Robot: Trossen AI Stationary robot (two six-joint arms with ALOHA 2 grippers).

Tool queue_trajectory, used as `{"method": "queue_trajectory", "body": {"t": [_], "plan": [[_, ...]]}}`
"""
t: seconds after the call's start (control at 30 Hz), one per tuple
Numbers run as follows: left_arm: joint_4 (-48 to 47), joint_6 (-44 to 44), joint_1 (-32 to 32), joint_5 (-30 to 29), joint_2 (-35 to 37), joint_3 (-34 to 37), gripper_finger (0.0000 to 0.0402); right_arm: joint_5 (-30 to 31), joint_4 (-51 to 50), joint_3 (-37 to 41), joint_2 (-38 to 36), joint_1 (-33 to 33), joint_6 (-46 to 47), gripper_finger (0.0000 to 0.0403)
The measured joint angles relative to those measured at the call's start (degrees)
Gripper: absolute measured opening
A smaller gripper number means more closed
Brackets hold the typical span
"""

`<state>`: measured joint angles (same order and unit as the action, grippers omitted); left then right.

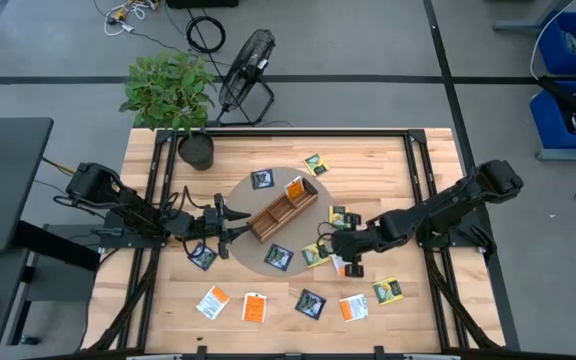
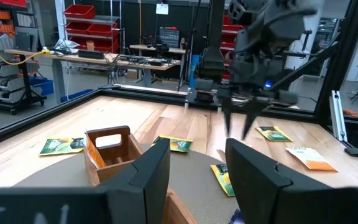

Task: Pick & Place Tea
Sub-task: Put the orange tea bag into the right section of the wooden organizer

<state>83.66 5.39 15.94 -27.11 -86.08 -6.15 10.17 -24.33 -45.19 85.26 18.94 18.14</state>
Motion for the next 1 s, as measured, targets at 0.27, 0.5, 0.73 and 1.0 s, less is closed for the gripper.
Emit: {"method": "queue_trajectory", "body": {"t": [0.27, 0.5, 0.73, 1.0], "plan": [[0.00, 0.02, 0.00, 1.92, 0.00, -0.01, 0.0163, 0.86, -5.74, 0.27, -0.08, -0.01, -5.68, 0.0221], [-0.13, -0.02, 0.02, 2.03, -0.02, 0.00, 0.0163, 1.25, -0.66, 4.17, 0.68, -0.23, -8.14, 0.0242], [-0.94, 0.00, 0.00, 2.02, -0.02, 0.02, 0.0163, 2.00, 3.66, 7.54, 2.43, -0.61, -8.14, 0.0240], [-1.32, 0.02, 0.00, 1.98, -0.02, 0.04, 0.0163, 0.72, 5.33, 8.24, 3.06, -1.01, -8.12, 0.0222]]}}
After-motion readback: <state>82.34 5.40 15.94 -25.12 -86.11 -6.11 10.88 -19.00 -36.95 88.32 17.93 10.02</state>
